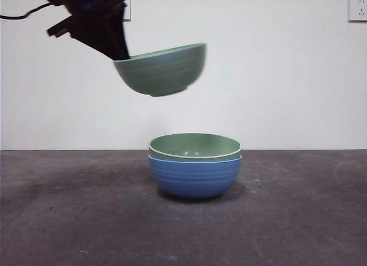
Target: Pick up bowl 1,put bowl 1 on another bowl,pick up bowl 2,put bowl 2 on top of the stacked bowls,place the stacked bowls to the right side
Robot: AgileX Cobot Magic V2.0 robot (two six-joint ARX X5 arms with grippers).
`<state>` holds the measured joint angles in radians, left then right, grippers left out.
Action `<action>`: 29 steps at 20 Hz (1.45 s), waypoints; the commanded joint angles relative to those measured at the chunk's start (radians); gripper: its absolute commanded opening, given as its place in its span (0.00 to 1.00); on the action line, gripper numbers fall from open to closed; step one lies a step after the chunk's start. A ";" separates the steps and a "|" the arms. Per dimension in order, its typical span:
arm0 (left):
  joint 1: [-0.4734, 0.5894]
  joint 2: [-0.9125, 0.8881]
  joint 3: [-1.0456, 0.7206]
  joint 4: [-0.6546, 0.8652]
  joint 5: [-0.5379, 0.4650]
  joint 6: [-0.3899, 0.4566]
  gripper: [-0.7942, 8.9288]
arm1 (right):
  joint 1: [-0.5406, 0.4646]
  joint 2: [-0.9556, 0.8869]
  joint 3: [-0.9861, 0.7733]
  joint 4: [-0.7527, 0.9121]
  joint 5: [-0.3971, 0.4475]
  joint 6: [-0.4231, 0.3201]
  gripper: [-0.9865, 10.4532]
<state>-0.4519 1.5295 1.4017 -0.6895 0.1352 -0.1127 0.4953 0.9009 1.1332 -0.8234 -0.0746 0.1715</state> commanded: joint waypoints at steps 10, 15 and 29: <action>-0.093 0.266 -0.005 0.087 -0.031 -0.038 0.07 | 0.000 0.000 0.001 -0.025 0.004 -0.008 0.31; -0.103 0.275 -0.005 0.078 -0.021 -0.038 0.13 | 0.000 0.000 0.001 -0.026 0.004 -0.008 0.31; -0.109 0.087 0.005 -0.041 -0.003 -0.041 0.47 | 0.000 0.064 0.001 -0.042 0.002 -0.009 0.44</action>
<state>-0.5594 1.6165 1.4033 -0.7330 0.1337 -0.1505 0.4953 0.9642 1.1332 -0.8700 -0.0746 0.1680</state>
